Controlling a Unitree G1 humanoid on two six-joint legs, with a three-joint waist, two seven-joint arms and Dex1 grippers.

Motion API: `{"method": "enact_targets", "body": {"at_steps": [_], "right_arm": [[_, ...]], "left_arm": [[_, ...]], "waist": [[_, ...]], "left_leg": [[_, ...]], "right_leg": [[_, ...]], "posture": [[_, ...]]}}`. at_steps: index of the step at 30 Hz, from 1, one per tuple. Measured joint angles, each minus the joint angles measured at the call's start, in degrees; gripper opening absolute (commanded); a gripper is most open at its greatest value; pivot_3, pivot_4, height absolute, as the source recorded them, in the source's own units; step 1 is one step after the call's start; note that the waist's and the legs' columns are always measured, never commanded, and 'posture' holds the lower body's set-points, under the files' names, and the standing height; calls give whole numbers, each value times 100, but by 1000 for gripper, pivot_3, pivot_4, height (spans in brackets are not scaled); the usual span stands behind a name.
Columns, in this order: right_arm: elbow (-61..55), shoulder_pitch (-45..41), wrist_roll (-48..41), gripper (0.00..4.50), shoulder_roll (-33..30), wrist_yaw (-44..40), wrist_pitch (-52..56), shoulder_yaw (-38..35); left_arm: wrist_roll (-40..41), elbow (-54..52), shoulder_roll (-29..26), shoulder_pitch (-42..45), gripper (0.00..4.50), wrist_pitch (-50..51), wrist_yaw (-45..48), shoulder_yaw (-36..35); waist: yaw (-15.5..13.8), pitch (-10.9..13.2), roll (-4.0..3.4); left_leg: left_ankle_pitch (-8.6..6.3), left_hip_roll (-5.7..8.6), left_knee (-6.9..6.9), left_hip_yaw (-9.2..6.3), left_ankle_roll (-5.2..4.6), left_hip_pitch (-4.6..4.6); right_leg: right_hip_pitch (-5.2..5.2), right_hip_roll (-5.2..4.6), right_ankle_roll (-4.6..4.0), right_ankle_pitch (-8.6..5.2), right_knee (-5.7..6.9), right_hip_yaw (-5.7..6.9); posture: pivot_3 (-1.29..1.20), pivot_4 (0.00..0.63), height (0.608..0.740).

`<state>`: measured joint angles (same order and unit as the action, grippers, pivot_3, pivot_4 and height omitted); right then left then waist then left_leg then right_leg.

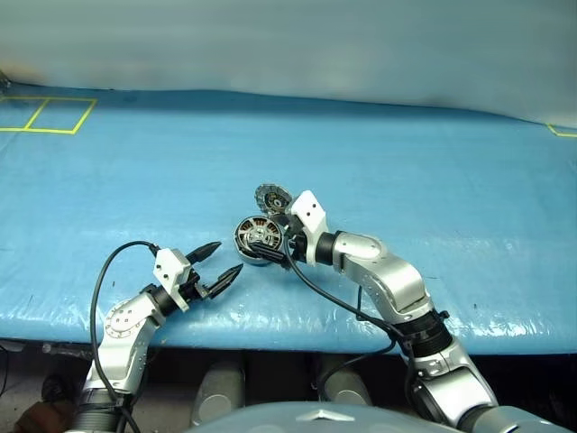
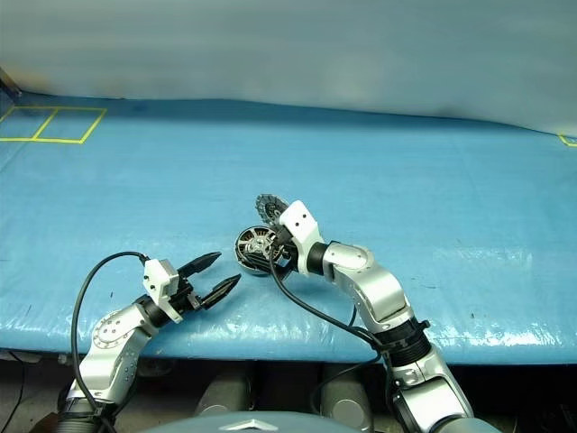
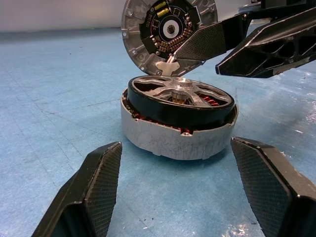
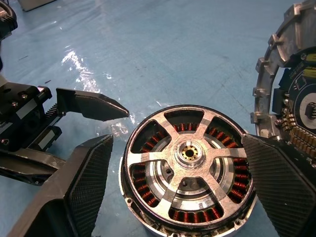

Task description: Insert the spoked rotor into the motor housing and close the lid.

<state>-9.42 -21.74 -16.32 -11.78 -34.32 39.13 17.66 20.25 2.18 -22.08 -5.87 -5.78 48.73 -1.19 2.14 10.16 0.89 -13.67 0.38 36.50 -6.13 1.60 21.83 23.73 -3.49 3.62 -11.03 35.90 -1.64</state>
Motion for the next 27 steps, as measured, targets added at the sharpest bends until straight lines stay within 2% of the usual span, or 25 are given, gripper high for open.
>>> {"method": "enact_targets", "body": {"at_steps": [5, 7, 27], "right_arm": [[201, -25, 6, 1789, 142, 144, 66, -36], [273, -26, 14, 1230, 189, 203, 105, -48], [446, -154, 208, 1230, 202, 226, 106, 57]], "left_arm": [[-6, 0, -1, 0, 3853, 0, 0, 0], [-8, 0, -1, -1, 3853, 0, 0, 1], [-18, 0, -6, -15, 3853, 0, -27, 0]], "waist": [[1, 0, 0], [1, 0, 0], [6, 0, 0]], "left_leg": [[0, 0, 0, 0, 0, 0], [0, 0, 0, 0, 0, 0], [0, 0, 0, 0, 0, 0]], "right_leg": [[0, 0, 0, 0, 0, 0], [0, 0, 0, 0, 0, 0], [0, 0, 0, 0, 0, 0]], "posture": [[0, 150, 740], [0, 150, 740], [0, 150, 740]]}}
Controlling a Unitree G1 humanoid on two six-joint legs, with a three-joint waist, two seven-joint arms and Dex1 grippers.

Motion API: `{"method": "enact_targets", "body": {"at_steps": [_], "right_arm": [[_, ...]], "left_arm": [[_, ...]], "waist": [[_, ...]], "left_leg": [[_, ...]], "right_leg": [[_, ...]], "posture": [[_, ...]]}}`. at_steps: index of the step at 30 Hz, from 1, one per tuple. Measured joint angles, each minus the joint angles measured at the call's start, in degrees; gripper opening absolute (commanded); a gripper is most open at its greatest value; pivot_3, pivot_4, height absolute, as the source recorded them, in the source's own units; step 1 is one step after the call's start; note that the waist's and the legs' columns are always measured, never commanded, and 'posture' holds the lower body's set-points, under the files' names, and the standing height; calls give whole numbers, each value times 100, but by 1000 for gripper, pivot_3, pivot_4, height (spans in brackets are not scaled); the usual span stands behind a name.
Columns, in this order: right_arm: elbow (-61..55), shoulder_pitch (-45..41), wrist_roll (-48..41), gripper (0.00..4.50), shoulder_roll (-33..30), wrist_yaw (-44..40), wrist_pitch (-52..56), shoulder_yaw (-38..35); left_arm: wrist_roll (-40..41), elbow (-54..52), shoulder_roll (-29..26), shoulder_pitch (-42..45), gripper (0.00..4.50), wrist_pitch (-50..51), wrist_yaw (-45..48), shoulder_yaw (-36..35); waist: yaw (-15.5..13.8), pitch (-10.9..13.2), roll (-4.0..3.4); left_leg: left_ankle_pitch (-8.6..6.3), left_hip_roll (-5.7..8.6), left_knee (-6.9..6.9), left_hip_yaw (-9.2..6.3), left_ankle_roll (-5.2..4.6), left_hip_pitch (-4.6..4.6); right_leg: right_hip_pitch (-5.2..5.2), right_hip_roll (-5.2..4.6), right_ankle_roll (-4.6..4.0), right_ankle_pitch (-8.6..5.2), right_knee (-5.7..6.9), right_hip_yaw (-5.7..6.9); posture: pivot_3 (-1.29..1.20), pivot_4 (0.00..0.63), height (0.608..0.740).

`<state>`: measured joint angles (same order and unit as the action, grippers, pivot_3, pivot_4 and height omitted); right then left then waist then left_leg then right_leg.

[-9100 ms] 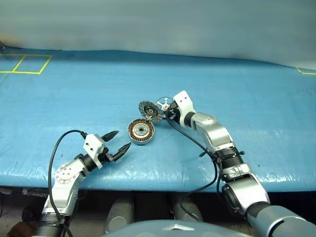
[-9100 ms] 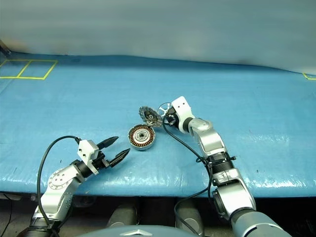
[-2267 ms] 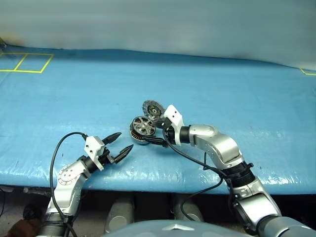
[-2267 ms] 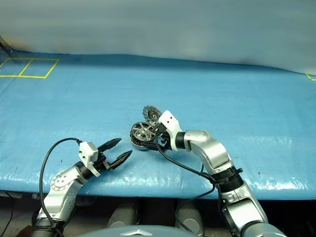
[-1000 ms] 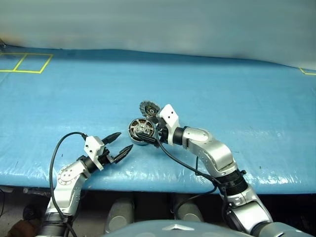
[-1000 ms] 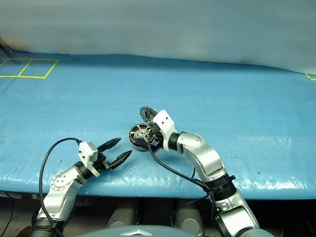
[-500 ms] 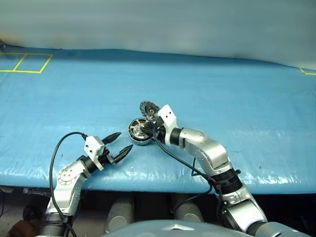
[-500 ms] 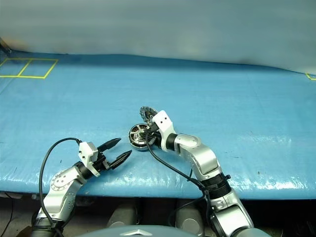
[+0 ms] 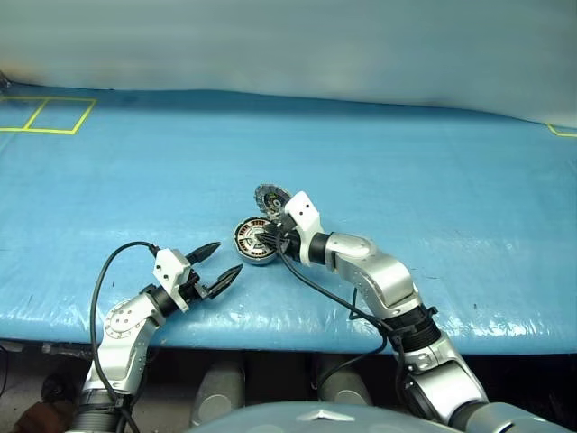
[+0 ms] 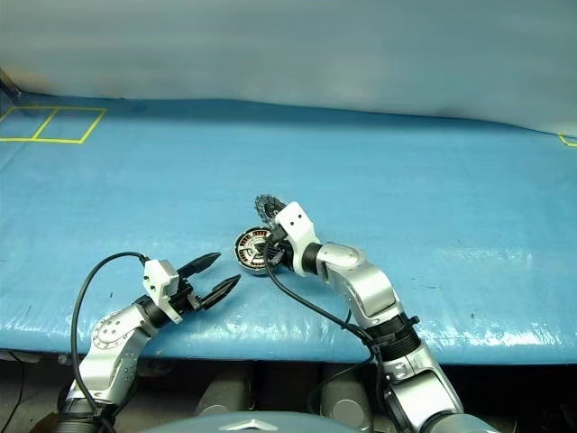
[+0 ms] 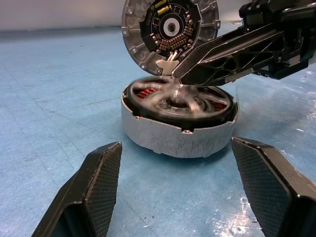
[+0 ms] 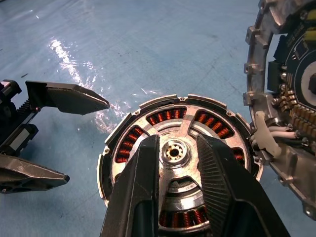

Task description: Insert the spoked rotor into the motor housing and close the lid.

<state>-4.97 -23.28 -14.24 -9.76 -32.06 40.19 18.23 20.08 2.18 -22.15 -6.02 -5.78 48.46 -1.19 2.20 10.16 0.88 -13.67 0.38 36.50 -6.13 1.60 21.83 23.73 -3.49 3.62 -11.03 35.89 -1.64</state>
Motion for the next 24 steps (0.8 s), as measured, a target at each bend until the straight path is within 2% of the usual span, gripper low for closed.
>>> {"method": "enact_targets", "body": {"at_steps": [13, 16, 18, 24], "right_arm": [[-32, 7, 9, 1230, -30, -57, 5, 35], [-172, 33, -109, 635, -29, -120, 11, -13], [-290, 50, -179, 37, -45, -145, 14, -36], [-514, 239, -191, 37, -207, -125, 57, -83]], "left_arm": [[-78, 0, -1, -9, 3853, 0, -42, 0], [-97, 0, -1, -8, 3853, 0, -41, 0], [-98, 1, -1, -2, 3853, 0, -41, -1], [-101, 17, 2, 29, 3853, -8, -38, 1]], "waist": [[0, 0, 0], [0, 0, 0], [0, 0, 0], [-4, 0, 0]], "left_leg": [[0, 0, 0, 0, 0, 0], [0, 0, 0, 0, 0, 0], [0, 0, 0, 0, 0, 0], [0, 0, 0, 0, 0, 0]], "right_leg": [[0, 0, 0, 0, 0, 0], [0, 0, 0, 0, 0, 0], [0, 0, 0, 0, 0, 0], [0, 0, 0, 0, -1, 0]], "posture": [[0, 150, 740], [0, 150, 740], [0, 150, 740], [0, 150, 740]]}}
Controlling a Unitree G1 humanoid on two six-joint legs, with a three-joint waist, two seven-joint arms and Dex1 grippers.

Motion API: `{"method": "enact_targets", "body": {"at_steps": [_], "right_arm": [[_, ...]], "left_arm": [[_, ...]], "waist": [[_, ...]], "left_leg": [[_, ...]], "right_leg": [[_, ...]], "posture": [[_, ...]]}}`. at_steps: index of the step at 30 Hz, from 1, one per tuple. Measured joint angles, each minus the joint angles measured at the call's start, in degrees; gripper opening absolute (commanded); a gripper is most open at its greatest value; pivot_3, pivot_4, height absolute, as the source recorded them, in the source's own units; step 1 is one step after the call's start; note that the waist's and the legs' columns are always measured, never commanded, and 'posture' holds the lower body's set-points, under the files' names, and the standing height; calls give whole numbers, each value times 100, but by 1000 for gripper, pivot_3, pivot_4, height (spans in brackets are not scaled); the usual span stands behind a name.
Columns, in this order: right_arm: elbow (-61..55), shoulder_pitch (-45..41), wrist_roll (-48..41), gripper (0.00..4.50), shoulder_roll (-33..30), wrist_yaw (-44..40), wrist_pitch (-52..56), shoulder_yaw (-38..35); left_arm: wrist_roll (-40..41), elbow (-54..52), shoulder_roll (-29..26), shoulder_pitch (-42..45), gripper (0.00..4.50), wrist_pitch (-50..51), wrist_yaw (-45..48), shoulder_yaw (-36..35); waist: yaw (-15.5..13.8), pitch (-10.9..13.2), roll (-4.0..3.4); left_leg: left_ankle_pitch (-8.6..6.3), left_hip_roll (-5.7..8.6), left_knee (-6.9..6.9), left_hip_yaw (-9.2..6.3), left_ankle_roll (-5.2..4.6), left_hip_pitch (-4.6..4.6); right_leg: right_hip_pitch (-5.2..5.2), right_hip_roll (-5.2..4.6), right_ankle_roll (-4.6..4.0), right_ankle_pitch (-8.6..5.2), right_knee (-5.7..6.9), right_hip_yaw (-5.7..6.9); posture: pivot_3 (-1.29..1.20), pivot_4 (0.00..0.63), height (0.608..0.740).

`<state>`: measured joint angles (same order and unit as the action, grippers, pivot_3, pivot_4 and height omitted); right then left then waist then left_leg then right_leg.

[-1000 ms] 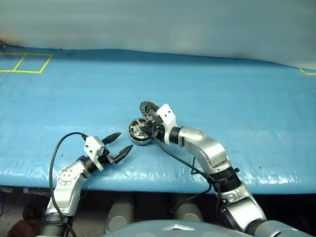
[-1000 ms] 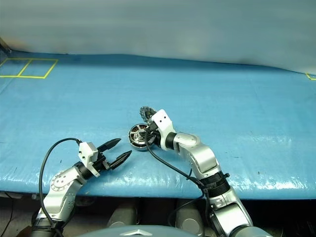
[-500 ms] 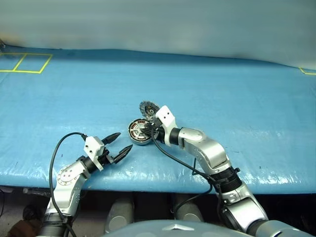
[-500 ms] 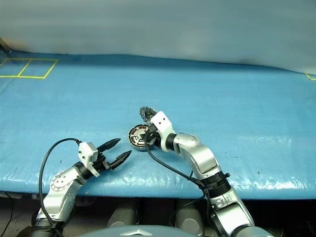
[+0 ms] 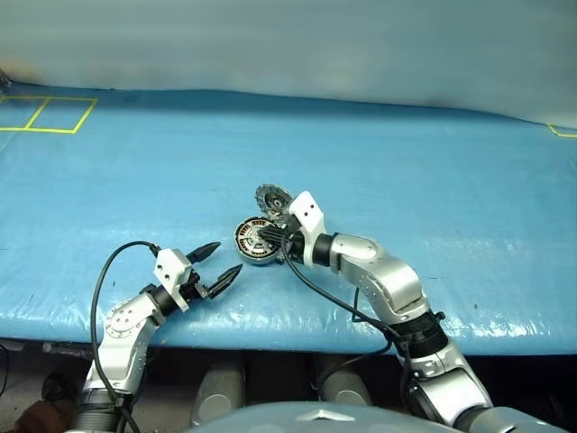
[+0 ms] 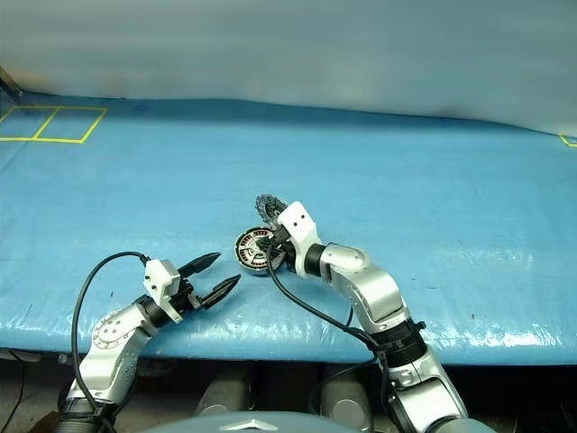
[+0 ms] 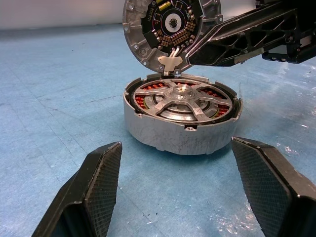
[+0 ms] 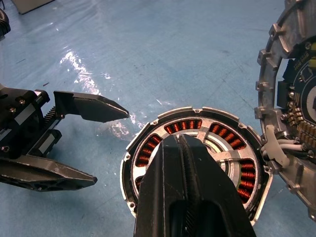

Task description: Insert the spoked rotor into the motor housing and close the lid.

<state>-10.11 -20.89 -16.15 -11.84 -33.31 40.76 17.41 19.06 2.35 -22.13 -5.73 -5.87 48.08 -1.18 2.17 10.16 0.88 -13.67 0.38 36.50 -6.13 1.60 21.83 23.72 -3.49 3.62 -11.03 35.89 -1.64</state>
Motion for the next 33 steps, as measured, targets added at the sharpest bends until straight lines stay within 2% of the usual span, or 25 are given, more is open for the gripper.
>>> {"method": "enact_targets", "body": {"at_steps": [5, 13, 17, 20, 26, 33], "right_arm": [[-609, 377, -22, 37, -458, 46, 223, -184], [-1007, 848, 409, 37, -1079, 967, 700, -967], [-483, 651, 709, 37, -775, 1525, 548, -1115], [182, 230, 774, 37, -385, 1707, 15, -1224], [910, -682, 241, 37, 112, 1092, -427, -1344], [699, -702, -165, 37, 316, 543, -193, -1084]], "left_arm": [[-1, 23, -1, 67, 3853, -10, 7, -12], [2, 146, -55, 160, 3853, -14, 77, -46], [6, 190, -60, 280, 3853, -14, 128, -44], [7, 196, -66, 324, 3853, -8, 178, -42], [16, 180, -67, 229, 3853, 28, 201, -50], [20, 41, -99, -22, 3853, 32, 190, -85]], "waist": [[-9, 0, 1], [0, 0, 1], [8, 0, 1], [20, 0, 1], [23, 0, 0], [21, 1, -1]], "left_leg": [[0, 0, 0, -1, 0, 2], [0, -1, 1, 2, 0, 3], [0, -1, 2, 4, 0, 2], [0, -1, 2, 6, 0, 2], [0, -1, -7, 1, -1, 2], [0, 0, -18, -3, -1, 1]], "right_leg": [[0, -1, 0, 0, -2, 0], [2, -1, 0, -1, -1, 0], [2, 0, 0, 0, 2, 0], [2, 0, 2, 1, 1, -1], [1, 1, 1, 2, -2, -1], [5, 1, -3, 0, -2, 0]], "posture": [[0, 150, 740], [0, 150, 740], [0, 150, 740], [0, 150, 740], [0, 150, 740], [0, 150, 740]]}}
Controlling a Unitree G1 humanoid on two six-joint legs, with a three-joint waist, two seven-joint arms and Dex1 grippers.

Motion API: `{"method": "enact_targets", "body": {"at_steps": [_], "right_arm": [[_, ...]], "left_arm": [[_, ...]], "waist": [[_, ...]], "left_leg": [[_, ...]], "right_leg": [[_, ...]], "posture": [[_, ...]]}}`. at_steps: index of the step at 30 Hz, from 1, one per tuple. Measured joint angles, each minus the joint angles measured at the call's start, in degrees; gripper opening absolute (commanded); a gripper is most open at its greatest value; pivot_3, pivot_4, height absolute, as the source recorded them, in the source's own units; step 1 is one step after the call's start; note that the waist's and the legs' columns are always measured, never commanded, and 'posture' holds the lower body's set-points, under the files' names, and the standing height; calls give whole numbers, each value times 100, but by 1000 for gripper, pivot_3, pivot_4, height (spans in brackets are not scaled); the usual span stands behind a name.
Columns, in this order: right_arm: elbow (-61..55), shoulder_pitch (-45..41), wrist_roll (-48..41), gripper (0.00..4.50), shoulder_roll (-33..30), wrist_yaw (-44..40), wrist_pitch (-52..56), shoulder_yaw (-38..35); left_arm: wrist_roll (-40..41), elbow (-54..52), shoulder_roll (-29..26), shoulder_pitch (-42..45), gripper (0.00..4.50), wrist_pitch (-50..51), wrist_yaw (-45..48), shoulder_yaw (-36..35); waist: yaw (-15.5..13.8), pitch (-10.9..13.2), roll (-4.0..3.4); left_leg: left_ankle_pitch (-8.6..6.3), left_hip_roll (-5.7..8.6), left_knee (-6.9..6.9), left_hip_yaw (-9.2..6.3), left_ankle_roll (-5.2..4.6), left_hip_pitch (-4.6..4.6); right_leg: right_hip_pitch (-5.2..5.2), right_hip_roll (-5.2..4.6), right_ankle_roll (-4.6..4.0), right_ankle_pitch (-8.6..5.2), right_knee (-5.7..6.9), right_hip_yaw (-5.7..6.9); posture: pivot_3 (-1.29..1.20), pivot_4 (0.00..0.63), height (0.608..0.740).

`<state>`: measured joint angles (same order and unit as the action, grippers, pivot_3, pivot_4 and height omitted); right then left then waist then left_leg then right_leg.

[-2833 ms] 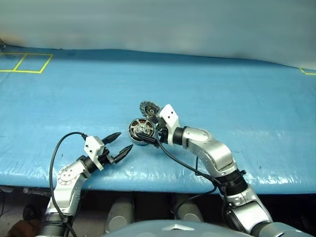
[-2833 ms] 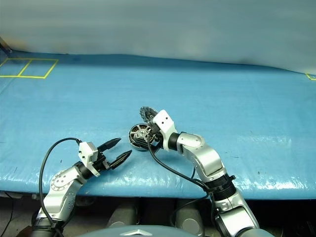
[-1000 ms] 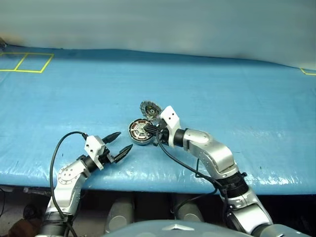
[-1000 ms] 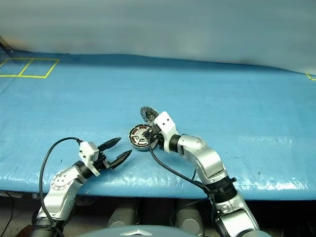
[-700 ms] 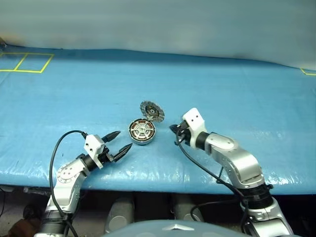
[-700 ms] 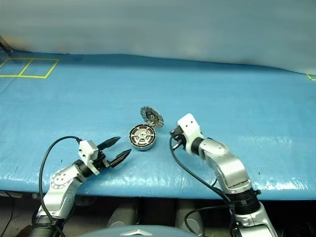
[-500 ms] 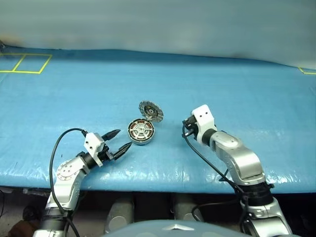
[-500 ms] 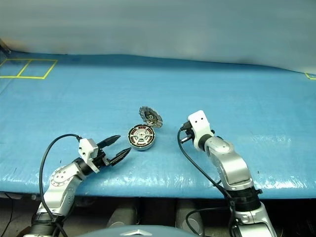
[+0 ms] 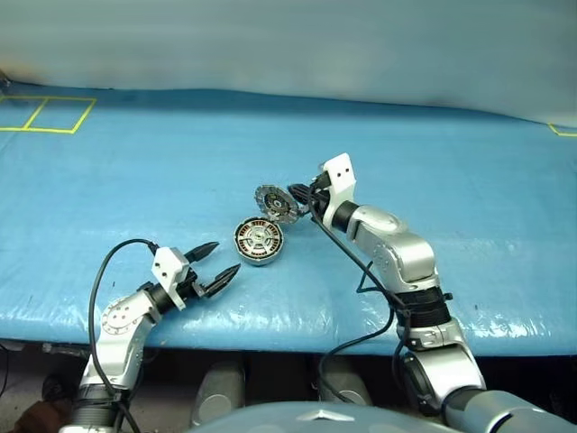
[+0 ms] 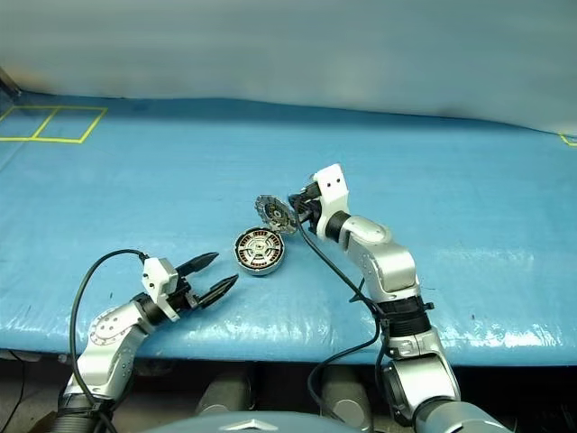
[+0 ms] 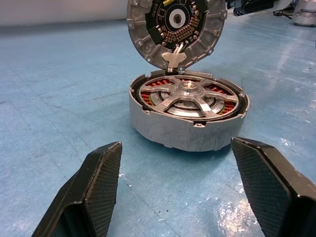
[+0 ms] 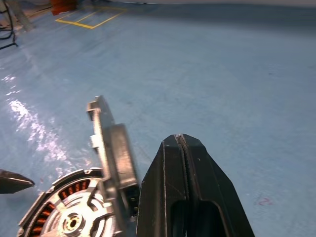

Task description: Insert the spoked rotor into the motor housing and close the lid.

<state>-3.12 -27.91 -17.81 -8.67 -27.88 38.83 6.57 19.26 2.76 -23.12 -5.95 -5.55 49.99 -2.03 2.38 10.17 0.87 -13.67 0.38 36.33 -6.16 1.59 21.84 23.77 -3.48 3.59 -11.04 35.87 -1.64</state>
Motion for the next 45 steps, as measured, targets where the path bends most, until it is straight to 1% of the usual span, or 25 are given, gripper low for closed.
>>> {"method": "enact_targets", "body": {"at_steps": [6, 10, 19, 27, 35, 45], "right_arm": [[-729, 337, -131, 37, 14, -74, 390, 405], [-924, 506, -156, 37, 12, -90, 540, 692], [-806, 648, 7, 37, 0, -82, 508, 1114], [-512, 692, 197, 37, 6, -134, 202, 1277], [-363, 744, 297, 37, 32, -237, -136, 1326], [-39, 773, 404, 37, 218, -221, -600, 1282]], "left_arm": [[-4, -237, -32, -210, 3853, 7, -69, -70], [-4, -457, -116, -224, 3853, 13, -128, -126], [-4, -540, -181, -252, 3853, 111, -173, -144], [-12, -540, -177, -265, 3853, 120, -242, -138], [-19, -540, -134, -234, 3853, 119, -250, -77], [-34, -540, -106, -203, 3853, 117, -250, -64]], "waist": [[-4, 0, 0], [-7, 0, 0], [-4, 0, 0], [-4, -2, 3], [-3, -5, 5], [-2, -7, 8]], "left_leg": [[1, -1, -2, -1, 1, -2], [1, -1, -2, -1, 2, -3], [1, -1, -2, 0, 2, -3], [1, -1, -2, 0, 2, -6], [1, -1, -2, 1, 2, -10], [2, -1, -2, 1, 3, -13]], "right_leg": [[0, 0, -3, -2, 1, 2], [0, 0, -3, -3, 2, 2], [0, 0, -3, -3, 1, 2], [-2, 0, -3, -2, 1, 2], [-6, 0, -3, -2, 2, 2], [-7, 1, -3, -3, 2, 2]], "posture": [[0, 150, 740], [0, 150, 740], [0, 150, 740], [0, 150, 740], [0, 150, 740], [0, 150, 740]]}}
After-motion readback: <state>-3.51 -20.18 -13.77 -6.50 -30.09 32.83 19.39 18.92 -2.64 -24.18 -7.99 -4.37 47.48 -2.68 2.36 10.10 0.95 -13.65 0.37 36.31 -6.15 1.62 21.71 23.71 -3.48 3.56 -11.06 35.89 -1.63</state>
